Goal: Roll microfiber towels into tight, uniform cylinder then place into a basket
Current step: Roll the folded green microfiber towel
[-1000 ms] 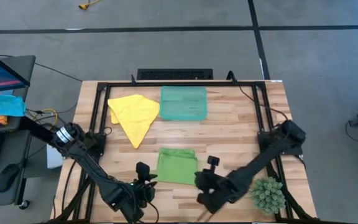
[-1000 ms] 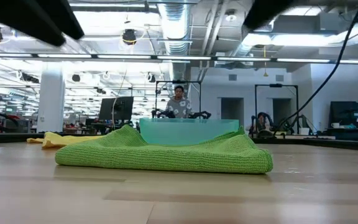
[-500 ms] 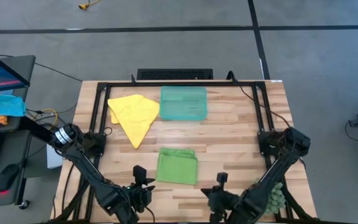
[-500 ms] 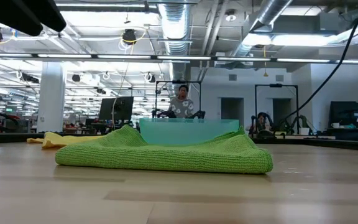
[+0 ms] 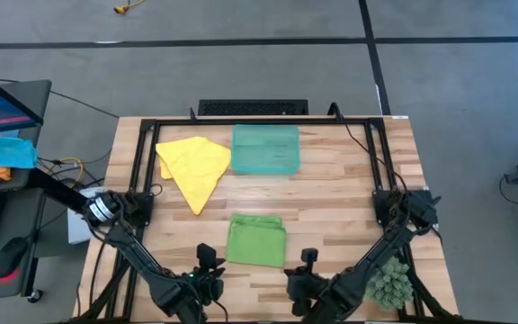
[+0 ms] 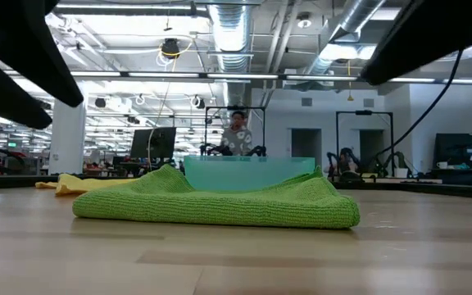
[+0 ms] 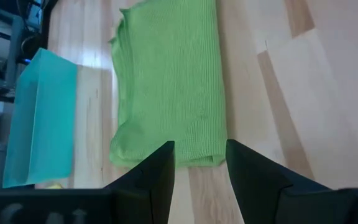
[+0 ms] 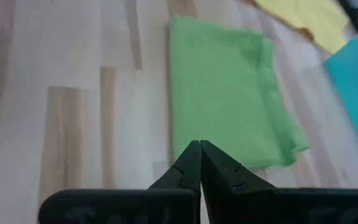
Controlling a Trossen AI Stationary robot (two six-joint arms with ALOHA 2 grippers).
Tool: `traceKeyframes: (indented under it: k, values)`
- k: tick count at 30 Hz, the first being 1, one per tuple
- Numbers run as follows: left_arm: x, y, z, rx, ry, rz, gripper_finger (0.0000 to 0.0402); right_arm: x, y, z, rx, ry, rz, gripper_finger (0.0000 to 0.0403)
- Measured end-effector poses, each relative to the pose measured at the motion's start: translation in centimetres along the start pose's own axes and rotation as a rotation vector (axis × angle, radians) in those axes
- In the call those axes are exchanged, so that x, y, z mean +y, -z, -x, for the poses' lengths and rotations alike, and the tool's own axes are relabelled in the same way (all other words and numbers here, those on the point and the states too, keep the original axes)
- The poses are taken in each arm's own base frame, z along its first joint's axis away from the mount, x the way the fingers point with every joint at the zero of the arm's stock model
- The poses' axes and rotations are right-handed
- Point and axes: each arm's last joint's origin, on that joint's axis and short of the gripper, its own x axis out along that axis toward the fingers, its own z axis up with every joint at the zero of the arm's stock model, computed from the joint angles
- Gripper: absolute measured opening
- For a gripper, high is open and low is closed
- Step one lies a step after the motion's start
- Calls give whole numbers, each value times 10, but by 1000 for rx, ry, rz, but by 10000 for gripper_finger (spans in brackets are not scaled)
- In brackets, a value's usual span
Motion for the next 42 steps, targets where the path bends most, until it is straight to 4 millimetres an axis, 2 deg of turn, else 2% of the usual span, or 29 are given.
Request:
traceKeyframes:
  k: [6, 16, 22, 26, 30, 35, 42]
  values:
    - [-1, 5, -6, 11, 12, 33, 137, -4, -7, -10, 41, -65, -46, 43]
    - [6, 4, -23, 104, 90, 116, 140, -14, -14, -23, 96, -108, -28, 116]
    - [13, 0, -32, 116, 95, 159, 177, -16, -15, -26, 97, -104, -34, 164]
    - [12, -5, -35, 118, 175, 146, 208, -15, -13, -29, 85, -109, -44, 188]
    - [10, -11, -36, 59, 187, 104, 226, -15, -4, -39, 84, -107, -42, 200]
    - [12, -10, -36, 41, 129, 72, 229, -18, 1, -46, 85, -98, -69, 199]
    - [5, 11, -49, 45, 126, 51, 229, -19, 12, -57, 74, -105, -96, 194]
